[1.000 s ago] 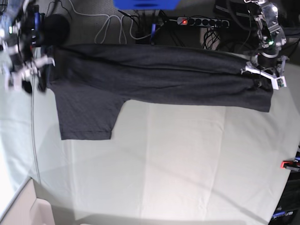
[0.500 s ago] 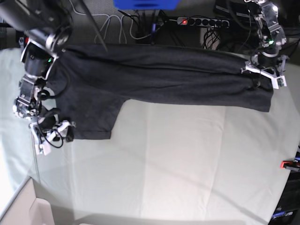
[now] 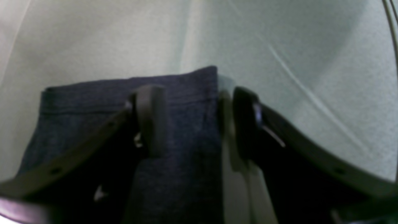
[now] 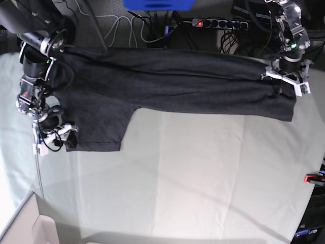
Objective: Layout the t-shirt on the table in an organized manner, then fold the t-shirt properly
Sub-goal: 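Grasp the sleeve with the right gripper and fold it onto the shirt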
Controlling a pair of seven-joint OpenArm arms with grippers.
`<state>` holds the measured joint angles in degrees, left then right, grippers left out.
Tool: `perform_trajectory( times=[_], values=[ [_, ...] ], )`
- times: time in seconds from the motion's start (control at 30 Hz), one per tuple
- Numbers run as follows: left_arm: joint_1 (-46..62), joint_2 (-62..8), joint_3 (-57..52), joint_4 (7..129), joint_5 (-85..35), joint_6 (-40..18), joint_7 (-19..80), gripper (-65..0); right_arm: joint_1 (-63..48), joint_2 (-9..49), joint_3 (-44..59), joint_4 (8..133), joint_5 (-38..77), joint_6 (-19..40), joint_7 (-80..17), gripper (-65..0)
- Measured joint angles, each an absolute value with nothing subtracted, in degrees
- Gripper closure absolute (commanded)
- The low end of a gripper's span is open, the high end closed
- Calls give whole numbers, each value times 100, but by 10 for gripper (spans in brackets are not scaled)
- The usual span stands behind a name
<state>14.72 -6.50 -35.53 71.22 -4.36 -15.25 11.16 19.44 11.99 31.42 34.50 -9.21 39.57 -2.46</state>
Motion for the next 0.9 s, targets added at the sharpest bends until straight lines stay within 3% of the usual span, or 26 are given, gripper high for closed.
perform_trajectory(
  times=[0.17, 0.33, 0.57, 0.67, 0.9],
  values=[
    [1472, -650, -3553, 7122, -436, -1522, 1114, -337, 1946, 1140, 2488, 3461, -930, 3940, -248, 0],
    [1474, -650, -3555, 7122, -434, -1520, 1107, -337, 1811, 1052, 2401, 4025, -1087, 3964, -668, 0],
    [1474, -666, -3553, 7111, -419, -1535, 1114, -337, -19, 672, 2388, 7481, -1081, 3986, -1479, 0],
    [1466, -670, -3553, 7113, -419, -1551, 1118, -338, -742, 211, 2394, 8932, -1031, 3944, -1393, 0],
    [1463, -687, -3555, 7113, -416, -1549, 1114, -338, -2187, -381, 2403, 10777, -1037, 4007, -1439, 0]
  ],
)
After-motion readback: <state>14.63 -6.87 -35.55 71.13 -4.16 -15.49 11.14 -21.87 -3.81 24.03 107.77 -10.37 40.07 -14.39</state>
